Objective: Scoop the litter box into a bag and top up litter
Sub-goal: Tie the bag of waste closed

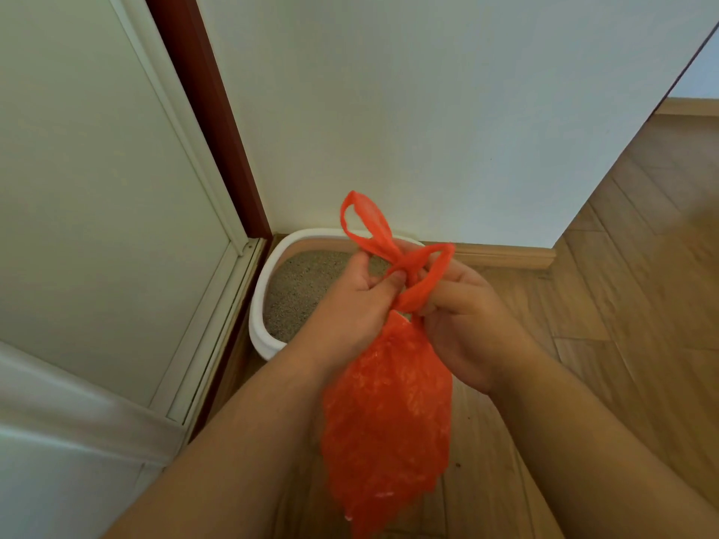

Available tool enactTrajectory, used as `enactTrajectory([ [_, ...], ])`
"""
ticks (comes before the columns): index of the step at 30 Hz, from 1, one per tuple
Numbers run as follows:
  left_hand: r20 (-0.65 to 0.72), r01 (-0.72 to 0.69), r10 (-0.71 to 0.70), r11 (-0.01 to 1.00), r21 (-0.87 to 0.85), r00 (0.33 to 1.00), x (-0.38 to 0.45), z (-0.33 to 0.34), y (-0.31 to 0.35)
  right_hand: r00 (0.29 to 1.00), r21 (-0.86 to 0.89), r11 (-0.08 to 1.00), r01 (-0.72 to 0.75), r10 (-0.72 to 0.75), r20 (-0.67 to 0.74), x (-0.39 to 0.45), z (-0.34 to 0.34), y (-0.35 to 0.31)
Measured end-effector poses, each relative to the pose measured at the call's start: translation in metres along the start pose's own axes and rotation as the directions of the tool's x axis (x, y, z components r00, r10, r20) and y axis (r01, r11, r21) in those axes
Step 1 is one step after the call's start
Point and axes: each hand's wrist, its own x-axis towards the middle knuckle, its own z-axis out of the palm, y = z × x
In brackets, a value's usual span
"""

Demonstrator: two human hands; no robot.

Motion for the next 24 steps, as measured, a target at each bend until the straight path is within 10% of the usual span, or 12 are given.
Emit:
enactTrajectory([
  [6,-0.031,0.054,-0.058,0.993,-0.106,0.998,0.002,-0.004,-0.002,0.982,-0.179,0.983,-0.046,0.077,0.173,-0.007,-0.007,-0.007],
  [13,0.015,-0.028,0.034,0.953,-0.3,0.999,0.003,-0.007,0.002,0.996,-0.144,0.988,-0.055,0.043,-0.081,0.0,-0.008,-0.013],
  [24,-0.145,-0.231,0.222,0.972,-0.05,0.964,-0.004,-0.006,0.007,0.943,0.017,0.999,-0.036,0.04,-0.33,0.006,-0.008,-0.012],
])
